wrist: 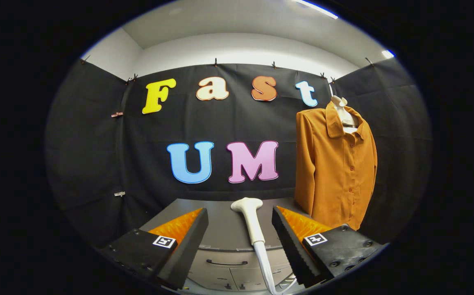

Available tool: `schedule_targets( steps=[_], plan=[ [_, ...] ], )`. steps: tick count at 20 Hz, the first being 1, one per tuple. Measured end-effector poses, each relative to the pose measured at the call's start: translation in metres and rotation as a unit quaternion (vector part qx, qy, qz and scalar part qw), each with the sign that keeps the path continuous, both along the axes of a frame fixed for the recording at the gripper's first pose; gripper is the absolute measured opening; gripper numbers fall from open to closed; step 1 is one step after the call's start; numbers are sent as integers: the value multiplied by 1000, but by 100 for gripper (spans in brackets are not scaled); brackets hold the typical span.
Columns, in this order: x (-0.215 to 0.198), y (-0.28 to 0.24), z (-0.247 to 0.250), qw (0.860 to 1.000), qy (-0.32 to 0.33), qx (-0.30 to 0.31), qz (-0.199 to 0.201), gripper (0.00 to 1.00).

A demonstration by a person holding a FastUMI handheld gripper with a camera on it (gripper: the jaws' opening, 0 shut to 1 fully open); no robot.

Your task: Iron the clothes twice with a garment steamer, once on the left side and once on the right side.

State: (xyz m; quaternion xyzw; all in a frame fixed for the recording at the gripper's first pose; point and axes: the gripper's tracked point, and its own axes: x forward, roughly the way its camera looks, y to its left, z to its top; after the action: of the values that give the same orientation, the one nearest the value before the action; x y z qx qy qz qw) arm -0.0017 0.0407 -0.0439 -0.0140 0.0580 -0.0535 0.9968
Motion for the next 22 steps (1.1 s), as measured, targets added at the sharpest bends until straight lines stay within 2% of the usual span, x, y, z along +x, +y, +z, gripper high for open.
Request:
schedule_targets(
  steps=[5, 14, 20, 22],
  plan=[
    [43, -14, -20, 1000, 29, 3, -3, 98],
    [136, -42, -97, 991, 130, -2, 5, 99],
    [161, -51, -145, 981, 195, -10, -3, 98],
    [164, -51, -158, 977, 214, -18, -6, 93]
  ],
)
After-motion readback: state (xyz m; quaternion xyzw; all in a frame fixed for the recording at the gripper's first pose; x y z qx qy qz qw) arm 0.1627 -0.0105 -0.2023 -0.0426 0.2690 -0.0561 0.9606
